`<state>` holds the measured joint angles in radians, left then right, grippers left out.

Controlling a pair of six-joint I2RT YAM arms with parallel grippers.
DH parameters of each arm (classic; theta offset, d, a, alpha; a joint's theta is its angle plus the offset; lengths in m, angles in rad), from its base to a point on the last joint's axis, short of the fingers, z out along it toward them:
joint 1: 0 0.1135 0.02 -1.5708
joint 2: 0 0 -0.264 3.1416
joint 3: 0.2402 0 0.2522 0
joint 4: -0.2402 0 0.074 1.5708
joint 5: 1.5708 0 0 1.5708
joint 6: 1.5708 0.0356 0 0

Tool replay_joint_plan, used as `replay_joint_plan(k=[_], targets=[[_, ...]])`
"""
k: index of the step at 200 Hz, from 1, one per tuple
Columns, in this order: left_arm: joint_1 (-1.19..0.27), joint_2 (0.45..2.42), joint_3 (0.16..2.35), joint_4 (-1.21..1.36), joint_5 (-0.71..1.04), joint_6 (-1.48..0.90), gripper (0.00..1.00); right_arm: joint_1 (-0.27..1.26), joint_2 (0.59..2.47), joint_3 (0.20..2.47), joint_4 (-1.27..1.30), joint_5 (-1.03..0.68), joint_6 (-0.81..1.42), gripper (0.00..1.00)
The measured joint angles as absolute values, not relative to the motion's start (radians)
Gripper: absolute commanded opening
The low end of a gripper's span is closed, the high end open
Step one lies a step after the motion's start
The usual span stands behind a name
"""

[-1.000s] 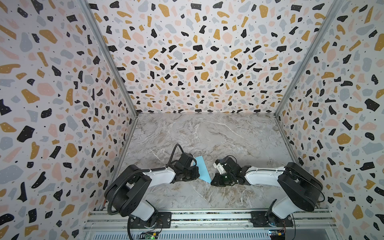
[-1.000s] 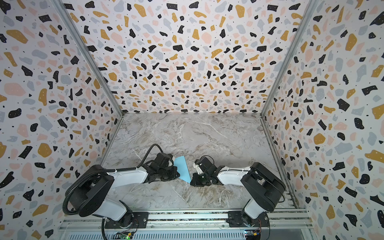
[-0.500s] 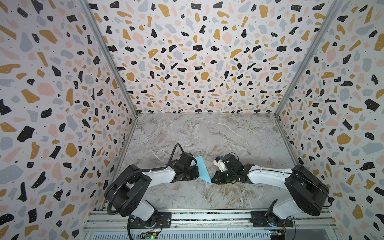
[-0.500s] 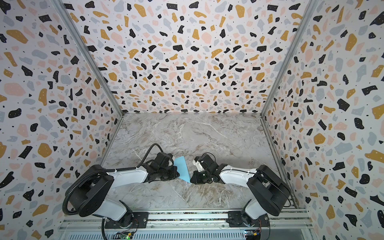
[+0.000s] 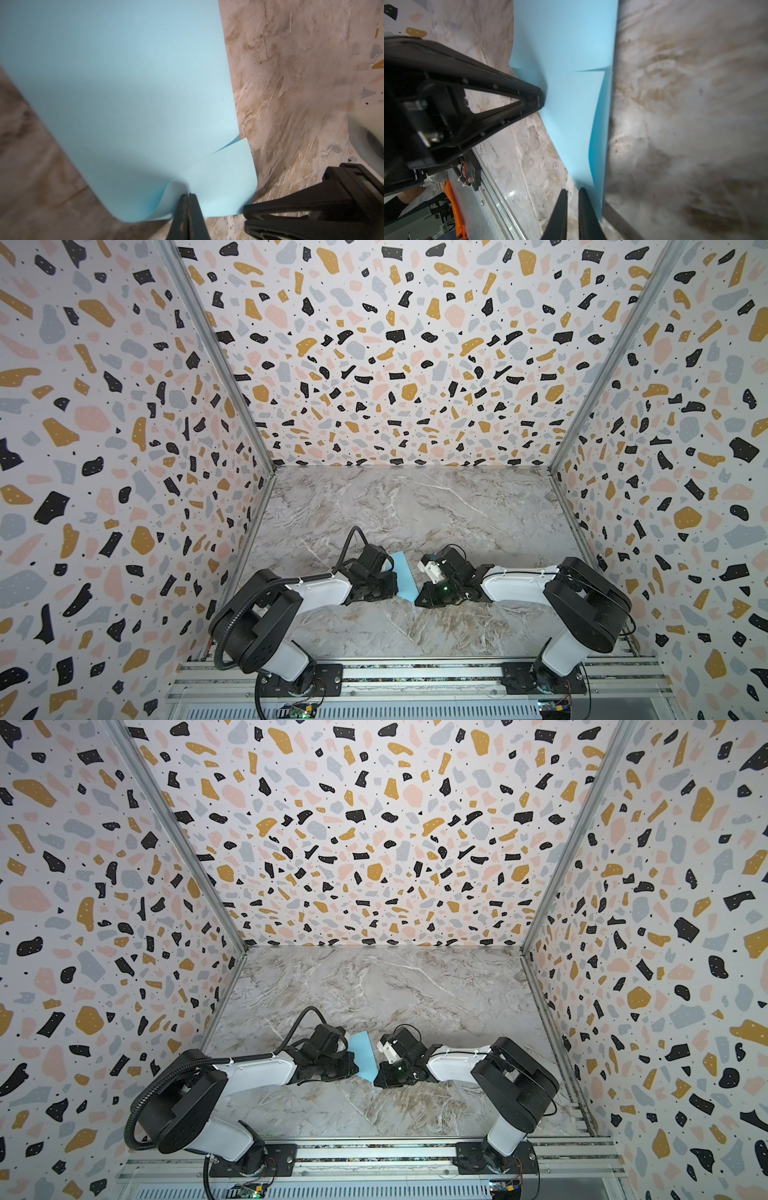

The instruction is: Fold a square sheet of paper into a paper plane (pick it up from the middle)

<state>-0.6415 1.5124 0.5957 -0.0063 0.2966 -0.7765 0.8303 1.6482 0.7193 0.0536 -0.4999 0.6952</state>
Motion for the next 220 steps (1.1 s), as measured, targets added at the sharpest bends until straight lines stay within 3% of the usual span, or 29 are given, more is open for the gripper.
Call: replay_joint_plan(k=[134, 177, 220], targets=[[-0.645, 1.517, 0.616, -0.039, 0.289, -0.762, 0.00, 0.822, 1.675, 0.733, 0.077, -0.485, 0.697, 0.13], [-0.671, 1.499, 0.641, -0.077, 0.269, -0.727, 0.11, 0.818, 1.677, 0.733, 0.077, -0.475, 0.698, 0.13], [-0.754, 1.446, 0.687, -0.098, 0.200, -0.695, 0.13, 0.817, 1.678, 0.733, 0.076, -0.474, 0.710, 0.13]])
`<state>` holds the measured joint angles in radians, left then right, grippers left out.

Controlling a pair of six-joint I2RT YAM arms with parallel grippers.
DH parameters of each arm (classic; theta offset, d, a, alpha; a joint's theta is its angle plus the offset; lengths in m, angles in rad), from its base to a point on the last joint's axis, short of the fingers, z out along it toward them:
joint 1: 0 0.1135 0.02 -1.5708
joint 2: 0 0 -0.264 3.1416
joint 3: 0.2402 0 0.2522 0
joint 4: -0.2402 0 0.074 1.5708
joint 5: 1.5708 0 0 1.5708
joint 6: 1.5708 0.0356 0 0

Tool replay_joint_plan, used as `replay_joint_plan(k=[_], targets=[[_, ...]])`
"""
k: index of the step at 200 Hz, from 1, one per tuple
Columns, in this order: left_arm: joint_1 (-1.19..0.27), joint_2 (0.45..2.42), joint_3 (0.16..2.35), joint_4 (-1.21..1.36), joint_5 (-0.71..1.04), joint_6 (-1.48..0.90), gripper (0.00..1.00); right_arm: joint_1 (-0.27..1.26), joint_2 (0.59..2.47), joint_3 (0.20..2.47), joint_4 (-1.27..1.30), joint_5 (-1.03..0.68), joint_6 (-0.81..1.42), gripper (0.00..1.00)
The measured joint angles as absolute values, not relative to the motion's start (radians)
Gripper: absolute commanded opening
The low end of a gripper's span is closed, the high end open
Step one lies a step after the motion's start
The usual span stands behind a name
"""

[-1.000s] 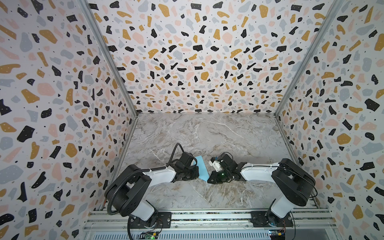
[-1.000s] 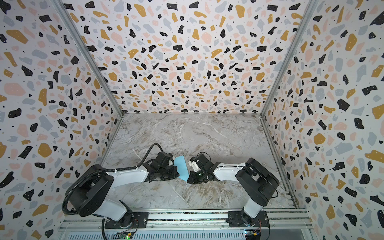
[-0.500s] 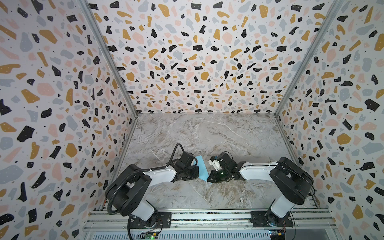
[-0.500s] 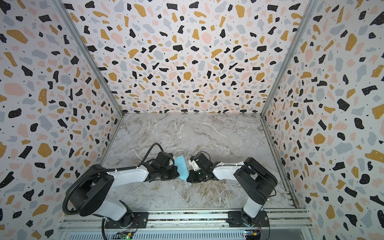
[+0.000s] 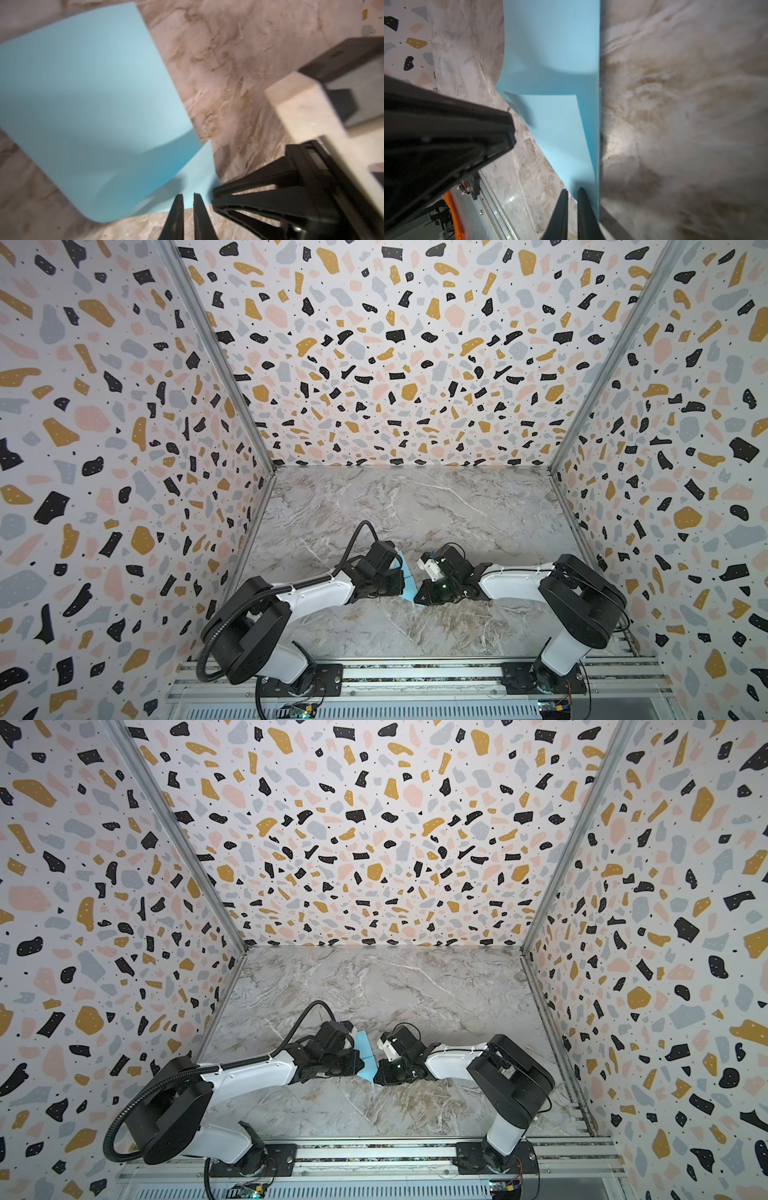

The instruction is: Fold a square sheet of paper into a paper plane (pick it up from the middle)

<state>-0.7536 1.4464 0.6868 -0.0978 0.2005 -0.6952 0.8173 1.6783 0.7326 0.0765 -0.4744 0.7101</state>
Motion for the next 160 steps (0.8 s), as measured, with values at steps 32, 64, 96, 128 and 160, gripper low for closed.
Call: replay_joint_plan(k=[32, 64, 96, 128, 160], targets=[[-0.813, 1.459, 0.719, -0.113, 0.147, -0.673, 0.08, 0.816, 1.681, 0.733, 0.077, -0.478, 0.720, 0.13], [-0.839, 1.501, 0.721, -0.129, 0.121, -0.654, 0.05, 0.815, 1.684, 0.733, 0.078, -0.485, 0.727, 0.13], [-0.846, 1.543, 0.721, -0.153, 0.112, -0.640, 0.05, 0.815, 1.687, 0.735, 0.077, -0.493, 0.732, 0.13], [-0.847, 1.557, 0.729, -0.167, 0.102, -0.637, 0.05, 0.813, 1.689, 0.735, 0.077, -0.497, 0.733, 0.13], [-0.847, 1.568, 0.753, -0.183, 0.078, -0.637, 0.04, 0.813, 1.689, 0.736, 0.076, -0.497, 0.733, 0.12]])
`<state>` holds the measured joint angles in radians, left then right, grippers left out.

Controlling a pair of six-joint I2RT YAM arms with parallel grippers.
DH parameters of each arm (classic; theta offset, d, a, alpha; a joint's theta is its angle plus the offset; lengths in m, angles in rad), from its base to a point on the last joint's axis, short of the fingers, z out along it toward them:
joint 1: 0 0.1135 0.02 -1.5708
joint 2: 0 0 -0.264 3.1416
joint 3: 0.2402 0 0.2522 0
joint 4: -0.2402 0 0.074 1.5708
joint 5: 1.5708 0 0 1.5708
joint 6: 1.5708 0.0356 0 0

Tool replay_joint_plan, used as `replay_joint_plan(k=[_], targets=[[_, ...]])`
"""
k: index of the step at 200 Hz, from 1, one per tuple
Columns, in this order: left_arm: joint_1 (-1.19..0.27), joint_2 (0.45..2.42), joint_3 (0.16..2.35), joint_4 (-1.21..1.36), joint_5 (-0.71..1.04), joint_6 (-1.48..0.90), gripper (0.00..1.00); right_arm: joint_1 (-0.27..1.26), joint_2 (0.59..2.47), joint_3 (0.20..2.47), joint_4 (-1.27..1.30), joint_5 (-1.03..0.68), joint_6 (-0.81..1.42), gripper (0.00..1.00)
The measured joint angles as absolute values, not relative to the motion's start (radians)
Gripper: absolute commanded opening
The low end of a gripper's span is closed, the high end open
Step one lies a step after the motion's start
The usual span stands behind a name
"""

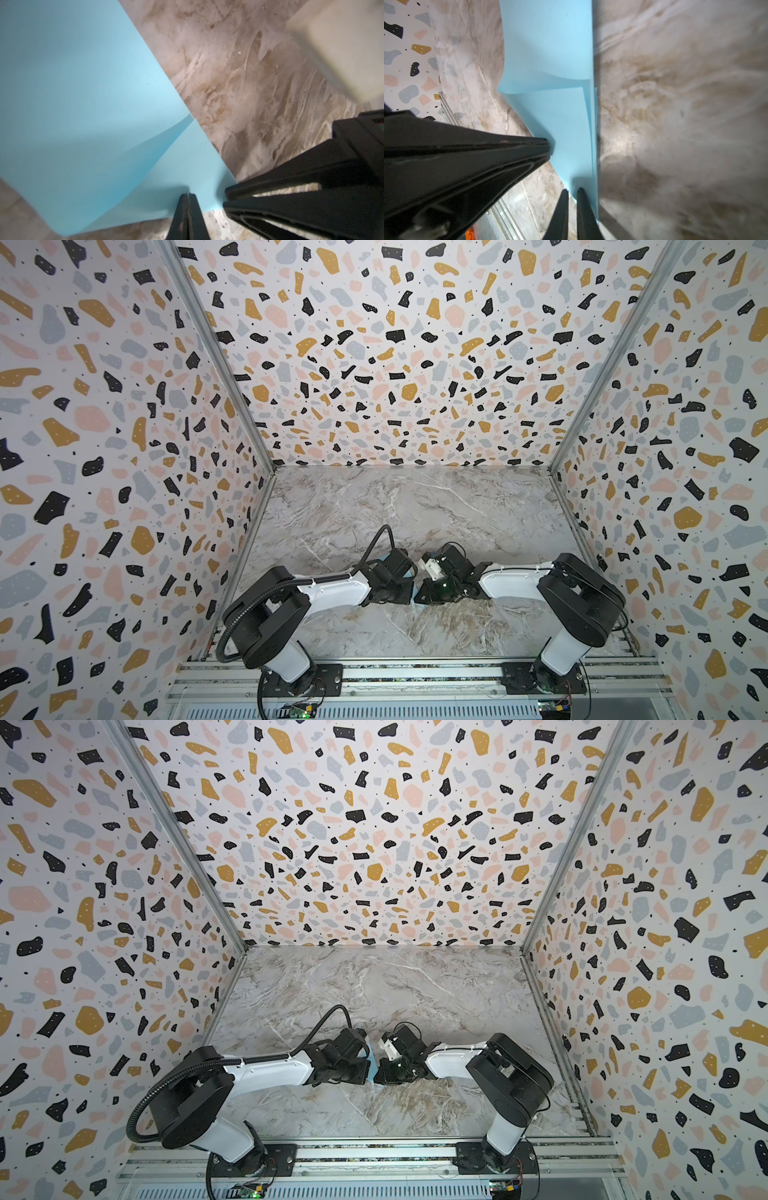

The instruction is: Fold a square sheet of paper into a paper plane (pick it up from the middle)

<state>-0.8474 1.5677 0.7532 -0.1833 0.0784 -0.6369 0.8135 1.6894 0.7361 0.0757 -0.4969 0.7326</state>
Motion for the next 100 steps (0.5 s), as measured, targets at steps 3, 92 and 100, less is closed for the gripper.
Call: replay_joint_plan(k=[3, 92, 100], targets=[[-0.847, 1.568, 0.754, -0.185, 0.075, -0.637, 0.04, 0.813, 1.689, 0.736, 0.075, -0.496, 0.733, 0.12], [-0.848, 1.591, 0.788, -0.268, -0.014, -0.639, 0.03, 0.813, 1.689, 0.737, 0.071, -0.493, 0.730, 0.12], [-0.848, 1.591, 0.789, -0.273, -0.021, -0.639, 0.03, 0.813, 1.689, 0.737, 0.071, -0.493, 0.728, 0.12]])
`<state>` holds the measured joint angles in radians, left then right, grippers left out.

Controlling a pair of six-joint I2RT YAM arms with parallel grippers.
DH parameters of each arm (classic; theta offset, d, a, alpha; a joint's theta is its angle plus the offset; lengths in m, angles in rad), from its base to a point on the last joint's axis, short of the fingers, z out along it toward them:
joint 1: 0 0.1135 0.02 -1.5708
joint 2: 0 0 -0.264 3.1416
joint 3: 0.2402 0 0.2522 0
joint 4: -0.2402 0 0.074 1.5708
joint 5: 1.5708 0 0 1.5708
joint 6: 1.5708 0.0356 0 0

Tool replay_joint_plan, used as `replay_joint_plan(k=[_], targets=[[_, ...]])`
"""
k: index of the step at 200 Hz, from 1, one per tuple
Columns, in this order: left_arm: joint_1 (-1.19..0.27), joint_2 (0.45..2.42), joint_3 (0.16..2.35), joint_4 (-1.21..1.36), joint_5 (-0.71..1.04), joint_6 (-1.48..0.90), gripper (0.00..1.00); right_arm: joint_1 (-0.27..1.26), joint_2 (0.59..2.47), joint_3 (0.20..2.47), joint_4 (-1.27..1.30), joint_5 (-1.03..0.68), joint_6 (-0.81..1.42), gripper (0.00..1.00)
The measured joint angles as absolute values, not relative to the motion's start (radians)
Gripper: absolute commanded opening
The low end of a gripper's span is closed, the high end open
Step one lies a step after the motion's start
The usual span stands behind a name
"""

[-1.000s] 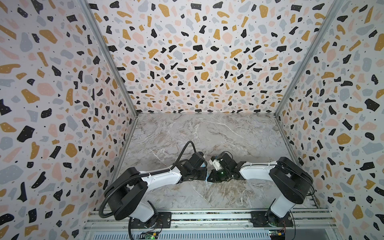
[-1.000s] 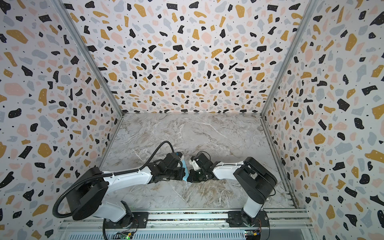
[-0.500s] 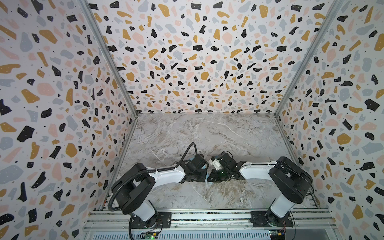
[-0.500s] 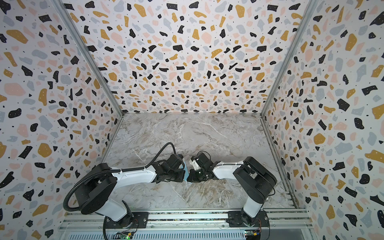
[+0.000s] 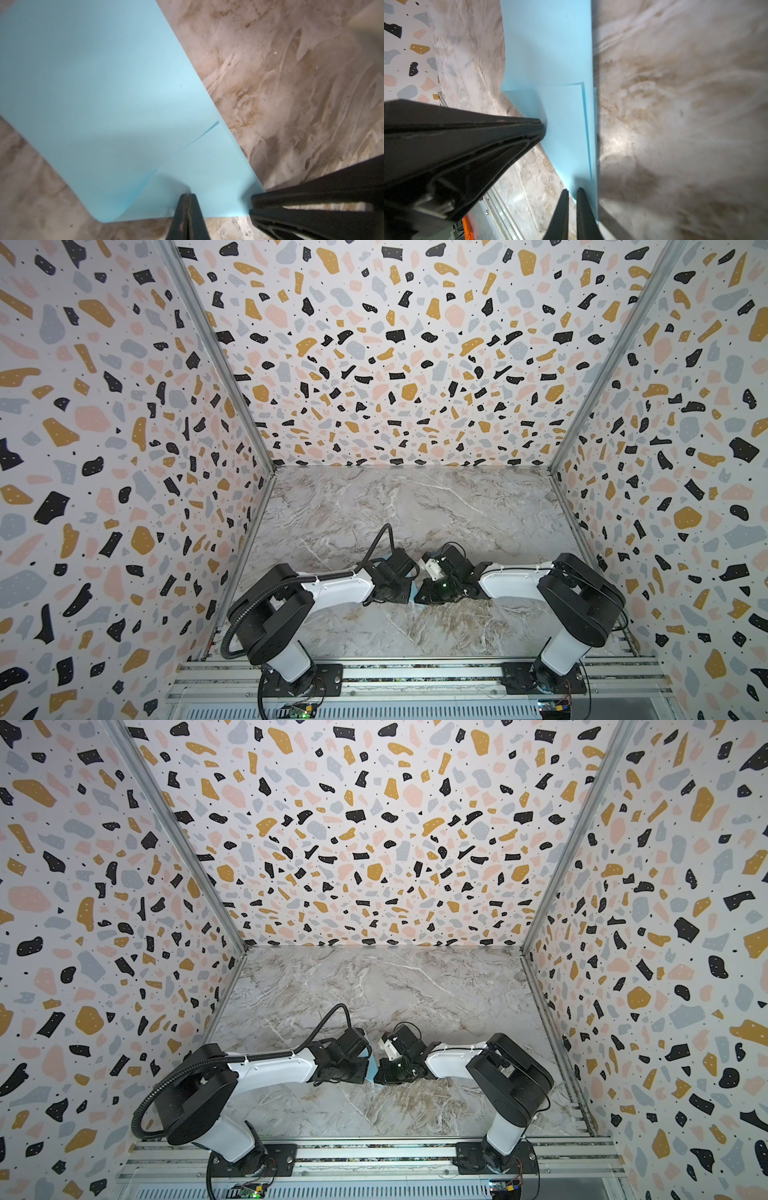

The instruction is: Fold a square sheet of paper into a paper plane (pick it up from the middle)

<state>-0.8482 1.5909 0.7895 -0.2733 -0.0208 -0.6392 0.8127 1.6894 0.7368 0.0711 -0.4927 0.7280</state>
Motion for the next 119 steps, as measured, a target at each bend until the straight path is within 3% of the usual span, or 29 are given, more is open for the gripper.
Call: replay_joint_plan(k=[119], targets=[[-0.847, 1.619, 0.844, -0.380, -0.112, -0.638, 0.02, 0.813, 1.692, 0.737, 0.071, -0.494, 0.717, 0.12]])
